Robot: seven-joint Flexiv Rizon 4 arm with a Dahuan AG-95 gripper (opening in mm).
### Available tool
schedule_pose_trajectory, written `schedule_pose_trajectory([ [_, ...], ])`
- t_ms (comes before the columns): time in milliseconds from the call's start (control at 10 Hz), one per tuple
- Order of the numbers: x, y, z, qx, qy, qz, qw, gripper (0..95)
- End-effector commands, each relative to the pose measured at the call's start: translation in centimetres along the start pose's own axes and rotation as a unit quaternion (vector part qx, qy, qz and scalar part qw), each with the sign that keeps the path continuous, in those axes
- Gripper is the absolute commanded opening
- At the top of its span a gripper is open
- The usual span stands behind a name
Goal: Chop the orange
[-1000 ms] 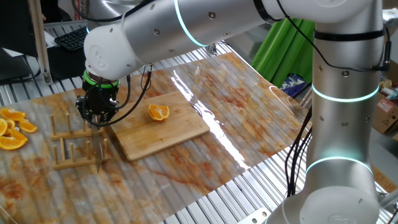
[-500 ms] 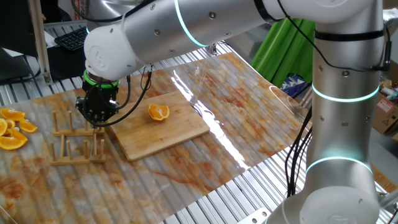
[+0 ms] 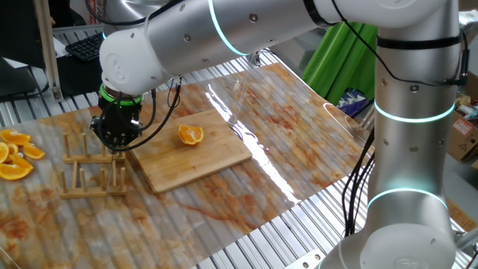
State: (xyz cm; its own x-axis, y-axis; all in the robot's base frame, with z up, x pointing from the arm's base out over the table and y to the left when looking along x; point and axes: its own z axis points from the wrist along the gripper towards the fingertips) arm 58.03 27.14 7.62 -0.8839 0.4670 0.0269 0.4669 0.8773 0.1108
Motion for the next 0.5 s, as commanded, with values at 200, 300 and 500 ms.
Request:
schedule_pose_trajectory([
  [200,0.5,0.9,-1.5,0.011,-0.006,0.009,0.9999,0.0],
  [300,0.7,1.1,-1.8,0.020,-0.011,0.006,0.9997,0.0],
  [500,0.9,1.2,-3.1,0.038,-0.013,0.000,0.9992,0.0],
])
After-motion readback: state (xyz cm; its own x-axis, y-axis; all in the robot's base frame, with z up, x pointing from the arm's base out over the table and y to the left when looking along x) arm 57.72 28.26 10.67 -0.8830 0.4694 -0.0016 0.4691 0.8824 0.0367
